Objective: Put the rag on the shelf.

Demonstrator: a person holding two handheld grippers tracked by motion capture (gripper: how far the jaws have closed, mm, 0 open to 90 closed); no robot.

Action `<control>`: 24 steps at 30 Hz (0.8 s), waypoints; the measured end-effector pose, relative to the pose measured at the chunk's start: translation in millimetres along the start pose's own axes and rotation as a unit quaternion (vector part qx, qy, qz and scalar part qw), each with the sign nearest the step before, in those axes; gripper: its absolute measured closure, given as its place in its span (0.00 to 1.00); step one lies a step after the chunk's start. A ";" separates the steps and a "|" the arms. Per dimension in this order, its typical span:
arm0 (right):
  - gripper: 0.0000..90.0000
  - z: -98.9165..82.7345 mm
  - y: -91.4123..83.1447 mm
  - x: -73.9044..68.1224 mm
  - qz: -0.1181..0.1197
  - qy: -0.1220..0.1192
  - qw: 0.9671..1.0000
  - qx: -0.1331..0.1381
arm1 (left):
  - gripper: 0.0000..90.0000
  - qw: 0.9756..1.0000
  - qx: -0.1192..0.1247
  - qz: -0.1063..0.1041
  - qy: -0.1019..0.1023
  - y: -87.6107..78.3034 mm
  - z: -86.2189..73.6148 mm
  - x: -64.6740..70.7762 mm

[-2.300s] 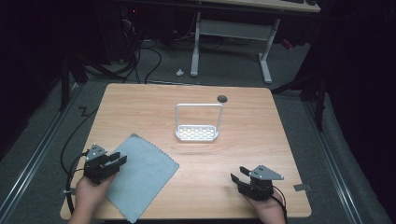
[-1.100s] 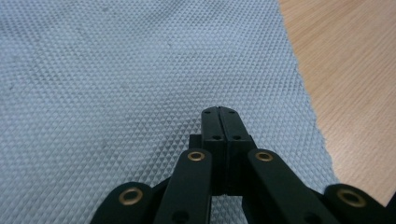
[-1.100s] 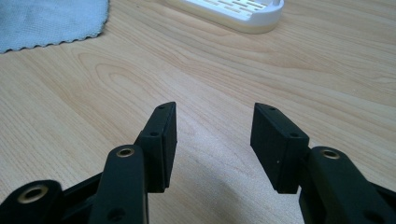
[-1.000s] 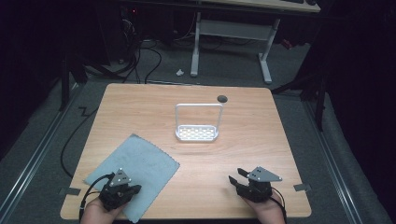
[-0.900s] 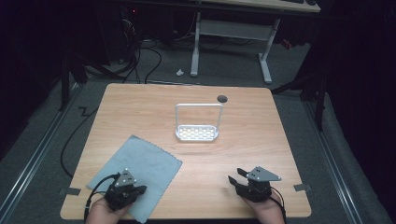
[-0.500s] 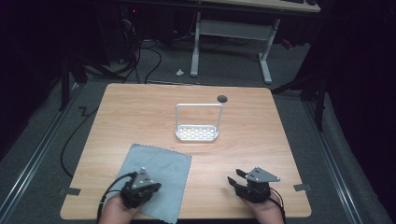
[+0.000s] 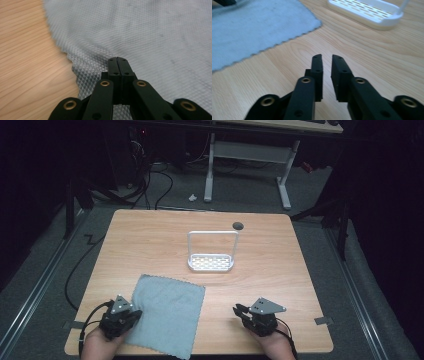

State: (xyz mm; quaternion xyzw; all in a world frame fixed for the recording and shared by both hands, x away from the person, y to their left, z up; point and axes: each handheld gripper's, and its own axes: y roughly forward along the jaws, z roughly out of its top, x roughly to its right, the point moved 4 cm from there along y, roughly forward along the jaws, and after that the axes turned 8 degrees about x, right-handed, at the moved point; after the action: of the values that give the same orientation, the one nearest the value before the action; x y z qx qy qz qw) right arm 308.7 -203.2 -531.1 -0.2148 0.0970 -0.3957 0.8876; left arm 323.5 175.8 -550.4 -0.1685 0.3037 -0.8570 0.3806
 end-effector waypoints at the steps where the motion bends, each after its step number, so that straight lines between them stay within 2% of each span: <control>1: 0.93 0.0 0.0 0.0 0.000 0.000 1.000 0.000 | 1.00 1.000 0.000 0.000 0.000 0.0 0.0 0.0; 2: 0.99 2.7 5.4 -2.9 0.009 0.003 1.000 -0.001 | 1.00 1.000 -0.002 -0.017 0.018 7.0 5.2 15.6; 3: 0.99 2.7 5.4 -2.9 0.009 0.003 1.000 -0.001 | 1.00 1.000 -0.002 -0.017 0.018 7.0 5.2 15.6; 4: 1.00 3.7 10.9 -7.2 0.016 -0.002 1.000 -0.009 | 1.00 0.999 -0.003 -0.024 0.025 10.3 7.7 23.1; 5: 1.00 4.0 13.6 -10.0 0.020 -0.007 1.000 -0.013 | 1.00 0.998 -0.009 -0.033 0.044 14.4 11.3 34.7; 7: 1.00 4.5 16.3 -13.2 0.028 -0.011 0.999 -0.016 | 1.00 0.998 -0.009 -0.034 0.049 15.5 12.2 38.0; 8: 1.00 5.5 21.4 -20.9 0.038 -0.022 0.999 -0.023 | 1.00 0.998 -0.007 -0.037 0.048 15.6 11.8 40.2; 10: 1.00 5.9 24.8 -25.1 0.043 -0.028 0.998 -0.026 | 1.00 0.998 -0.007 -0.039 0.045 15.1 11.2 39.9; 11: 1.00 6.8 32.3 -32.8 0.048 -0.043 0.997 -0.036 | 1.00 0.999 -0.003 -0.038 0.037 12.4 8.9 38.1; 13: 1.00 7.5 36.3 -35.9 0.053 -0.048 0.997 -0.041 | 1.00 0.999 0.000 -0.034 0.037 10.6 7.7 37.1; 15: 1.00 9.8 48.8 -43.1 0.064 -0.060 0.995 -0.051 | 1.00 0.999 0.020 -0.024 0.020 1.3 5.2 30.9; 16: 1.00 9.8 48.8 -43.1 0.064 -0.060 0.995 -0.051 | 1.00 0.999 0.020 -0.024 0.020 1.3 5.2 30.9; 17: 1.00 10.7 56.0 -45.6 0.067 -0.063 0.994 -0.056 | 1.00 1.000 0.028 -0.013 0.009 -3.6 2.9 25.9; 20: 1.00 10.7 64.0 -47.1 0.068 -0.069 0.993 -0.068 | 1.00 1.000 0.027 -0.003 0.000 -6.1 -1.3 20.8; 24: 1.00 10.3 69.3 -46.7 0.065 -0.073 0.992 -0.076 | 0.99 1.000 0.021 0.001 0.000 -4.9 -4.1 20.2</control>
State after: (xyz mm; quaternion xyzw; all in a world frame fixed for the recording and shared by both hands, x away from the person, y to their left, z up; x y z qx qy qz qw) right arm 326.8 -124.1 -553.5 -0.3030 0.0750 -0.3121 0.8973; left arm 305.5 164.8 -549.2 -0.1599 0.2855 -0.8629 0.3852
